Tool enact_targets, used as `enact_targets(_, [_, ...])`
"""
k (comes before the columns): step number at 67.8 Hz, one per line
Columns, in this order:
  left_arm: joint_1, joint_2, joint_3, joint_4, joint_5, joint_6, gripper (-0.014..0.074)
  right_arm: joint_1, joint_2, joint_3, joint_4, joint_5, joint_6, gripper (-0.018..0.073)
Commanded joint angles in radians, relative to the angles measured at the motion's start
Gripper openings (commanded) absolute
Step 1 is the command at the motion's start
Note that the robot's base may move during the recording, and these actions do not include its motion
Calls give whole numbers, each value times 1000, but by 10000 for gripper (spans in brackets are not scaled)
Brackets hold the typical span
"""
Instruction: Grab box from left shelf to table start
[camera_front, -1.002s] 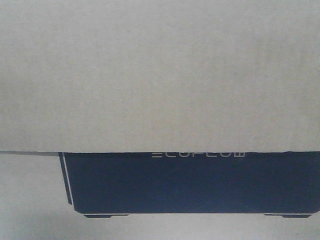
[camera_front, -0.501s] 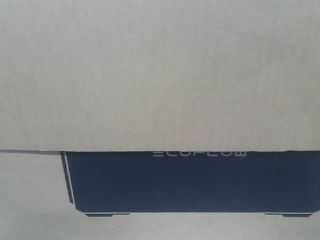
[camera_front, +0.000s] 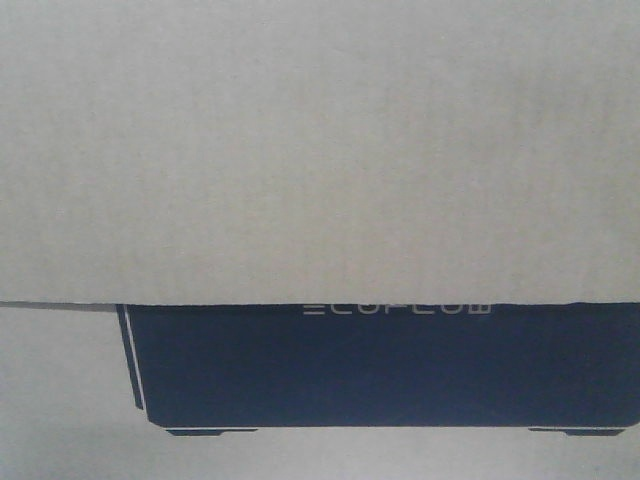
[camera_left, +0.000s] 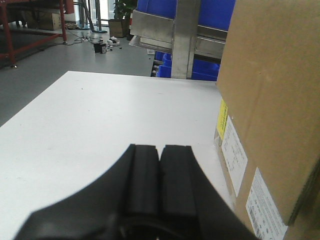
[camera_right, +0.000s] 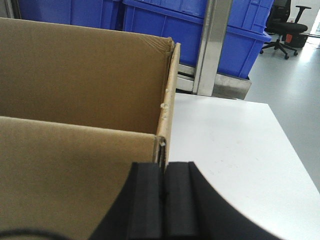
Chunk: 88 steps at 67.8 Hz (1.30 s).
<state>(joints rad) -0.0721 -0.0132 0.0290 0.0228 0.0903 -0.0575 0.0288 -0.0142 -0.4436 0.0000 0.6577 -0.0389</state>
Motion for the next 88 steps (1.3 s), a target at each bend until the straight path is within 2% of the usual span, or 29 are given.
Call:
enact_targets(1, [1,-12,-1,-8,-90,4,-99,-1,17,-23,-5,-93,-3,57])
enact_targets(25, [1,-12,-1,-8,-90,4,-99,-1,17,-18,-13,-109,-3,57])
enact_targets(32, [1,-12,-1,-8,-90,4,-99,-1,17,58,-13,-200,2,57])
enact_targets(39, [1,-12,-1,-8,-90,4,-99,-1,16,215,-13,-375,54,57])
enact_targets(46, [1,-12,-1,-8,-90,4,-99,-1,-4,339,-13,-484,100,57])
enact_targets(60, [1,-12,-1,-8,-90,4,-99,-22,-6,481,15,-588,119,57])
enact_targets(64, [1,-12,-1,-8,-90,4,-99,-26,-6,478,17,-553,119,57])
enact_targets(88, [1,-12,-1,-8,-90,4,-99,-39,-6,478,17,-553,118,57])
